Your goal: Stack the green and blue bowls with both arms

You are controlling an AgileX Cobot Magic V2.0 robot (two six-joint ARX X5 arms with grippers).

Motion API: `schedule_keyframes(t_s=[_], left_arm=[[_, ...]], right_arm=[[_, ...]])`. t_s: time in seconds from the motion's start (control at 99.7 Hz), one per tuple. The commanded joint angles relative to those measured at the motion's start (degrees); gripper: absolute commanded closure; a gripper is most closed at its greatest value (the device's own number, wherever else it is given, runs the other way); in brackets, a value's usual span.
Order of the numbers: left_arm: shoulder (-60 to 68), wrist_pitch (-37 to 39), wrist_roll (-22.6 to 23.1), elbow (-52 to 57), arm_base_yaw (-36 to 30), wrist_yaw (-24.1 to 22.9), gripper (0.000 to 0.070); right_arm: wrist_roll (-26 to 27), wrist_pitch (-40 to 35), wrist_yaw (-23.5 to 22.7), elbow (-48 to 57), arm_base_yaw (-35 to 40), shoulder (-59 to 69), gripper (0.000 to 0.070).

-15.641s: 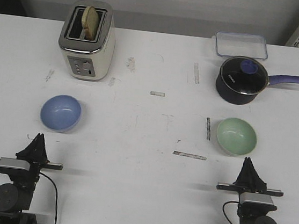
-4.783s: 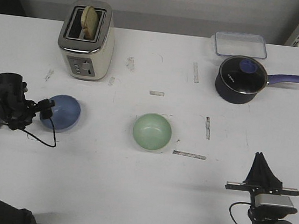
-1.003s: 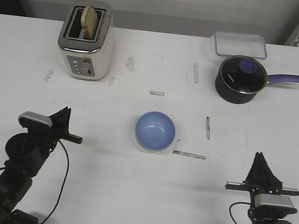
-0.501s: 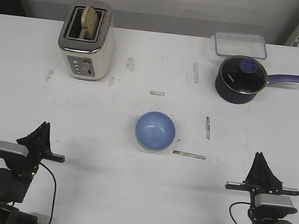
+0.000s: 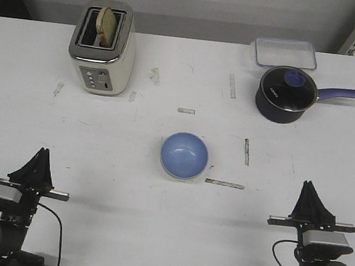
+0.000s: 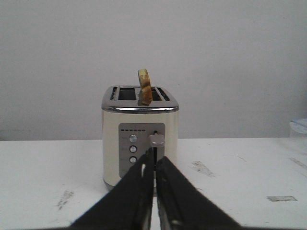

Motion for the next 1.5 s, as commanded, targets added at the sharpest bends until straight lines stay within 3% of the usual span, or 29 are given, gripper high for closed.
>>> schedule_keyframes(t_s=[0.0, 0.271, 0.692, 1.494], left_arm=[[-0.68, 0.74, 3.76, -1.46, 1.11, 0.11, 0.0699], [-4.81, 3.52, 2.56, -9.57, 4.90, 0.94, 0.0699], [-7.96, 5.42, 1.75, -19.30, 5.44, 0.90, 0.0698], [-7.96, 4.42, 2.69, -19.17, 6.45, 0.92, 0.0699]], right_arm=[[-0.20, 0.55, -0.04, 0.22, 0.07, -0.11, 0.0688], [-0.20, 0.55, -0.02, 0.22, 0.07, -0.11, 0.0688], [-0.20, 0.55, -0.02, 0.22, 0.07, -0.11, 0.0688], [-0.20, 0.55, -0.02, 0.22, 0.07, -0.13, 0.0688]])
